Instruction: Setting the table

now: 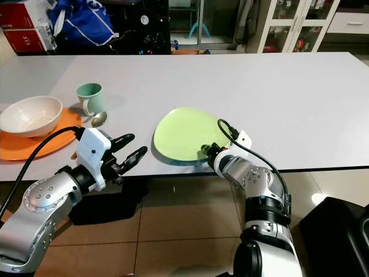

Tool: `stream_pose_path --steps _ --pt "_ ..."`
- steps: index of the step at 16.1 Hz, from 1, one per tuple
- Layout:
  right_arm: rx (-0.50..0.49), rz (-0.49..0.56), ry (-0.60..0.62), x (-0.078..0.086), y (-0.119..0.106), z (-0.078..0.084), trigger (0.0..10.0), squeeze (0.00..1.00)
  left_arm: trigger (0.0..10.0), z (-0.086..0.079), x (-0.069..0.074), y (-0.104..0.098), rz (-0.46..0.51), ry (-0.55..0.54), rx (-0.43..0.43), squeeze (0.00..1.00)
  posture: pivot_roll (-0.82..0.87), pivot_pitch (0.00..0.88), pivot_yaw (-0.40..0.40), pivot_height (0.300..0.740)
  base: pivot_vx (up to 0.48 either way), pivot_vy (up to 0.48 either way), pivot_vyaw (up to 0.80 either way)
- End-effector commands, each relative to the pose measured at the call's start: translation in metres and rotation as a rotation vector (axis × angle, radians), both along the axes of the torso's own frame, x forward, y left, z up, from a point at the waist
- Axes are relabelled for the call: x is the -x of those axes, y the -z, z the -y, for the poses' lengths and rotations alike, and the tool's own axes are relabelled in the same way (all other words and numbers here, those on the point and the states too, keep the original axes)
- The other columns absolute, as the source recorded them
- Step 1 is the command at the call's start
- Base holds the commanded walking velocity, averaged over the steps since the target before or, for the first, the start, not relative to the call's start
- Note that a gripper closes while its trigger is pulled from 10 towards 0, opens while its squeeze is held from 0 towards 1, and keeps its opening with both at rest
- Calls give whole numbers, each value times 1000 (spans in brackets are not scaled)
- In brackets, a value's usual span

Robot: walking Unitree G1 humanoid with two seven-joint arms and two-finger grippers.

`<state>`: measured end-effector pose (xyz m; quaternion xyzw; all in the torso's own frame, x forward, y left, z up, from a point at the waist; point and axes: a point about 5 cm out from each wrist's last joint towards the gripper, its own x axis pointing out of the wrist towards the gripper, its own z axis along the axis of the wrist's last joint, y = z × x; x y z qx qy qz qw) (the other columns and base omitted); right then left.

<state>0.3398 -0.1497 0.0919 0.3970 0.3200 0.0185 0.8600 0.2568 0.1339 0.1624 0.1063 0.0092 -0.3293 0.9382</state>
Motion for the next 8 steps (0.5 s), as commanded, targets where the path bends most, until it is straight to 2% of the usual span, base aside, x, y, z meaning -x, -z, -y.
stream_pose_path --steps 1,2,4,5,8 --pt "52 -13 -4 -3 0 2 10000 1000 10000 1 -1 -3 7 5 -9 0 -38 0 27 740 0 0 0" --pt "97 -25 -23 -3 2 3 10000 1000 10000 1 -1 -3 7 5 -9 0 -37 0 26 740 0 0 0" --pt "89 -68 -13 -1 5 4 10000 1000 10000 1 -1 -4 9 4 -7 0 -30 0 19 740 0 0 0" --pt "102 -113 -16 4 9 8 10000 0 10000 0 -1 -5 10 -1 -4 0 -31 0 14 740 0 0 0" --pt "79 -43 50 15 -5 24 10000 0 10000 -2 3 -3 19 -32 -13 0 -31 0 7 740 0 0 0"
